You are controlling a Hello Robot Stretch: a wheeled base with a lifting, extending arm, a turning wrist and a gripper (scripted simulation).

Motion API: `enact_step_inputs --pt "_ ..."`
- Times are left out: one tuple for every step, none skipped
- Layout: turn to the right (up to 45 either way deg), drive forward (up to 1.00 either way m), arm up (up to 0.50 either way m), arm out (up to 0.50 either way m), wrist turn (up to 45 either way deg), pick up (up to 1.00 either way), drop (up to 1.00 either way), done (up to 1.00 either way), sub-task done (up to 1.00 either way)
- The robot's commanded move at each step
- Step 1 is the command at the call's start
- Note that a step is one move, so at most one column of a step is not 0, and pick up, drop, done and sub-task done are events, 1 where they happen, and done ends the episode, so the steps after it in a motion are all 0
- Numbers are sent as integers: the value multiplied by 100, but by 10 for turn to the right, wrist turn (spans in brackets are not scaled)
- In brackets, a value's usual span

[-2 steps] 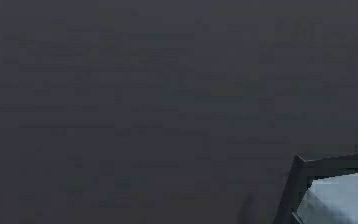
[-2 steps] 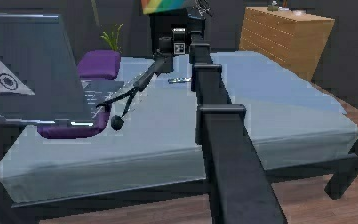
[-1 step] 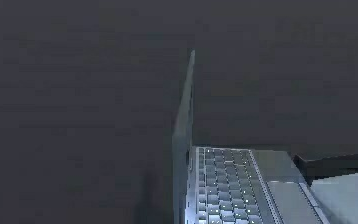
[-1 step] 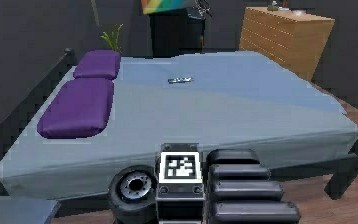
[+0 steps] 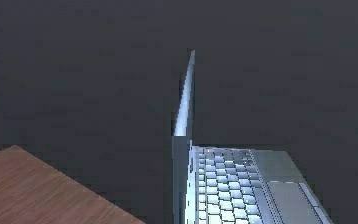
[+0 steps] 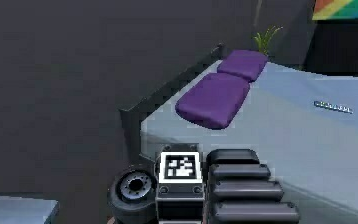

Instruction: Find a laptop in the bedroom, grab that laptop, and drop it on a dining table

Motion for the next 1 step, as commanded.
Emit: enact_step_inputs --pt "0 15 0 0 0 0 0 0 0"
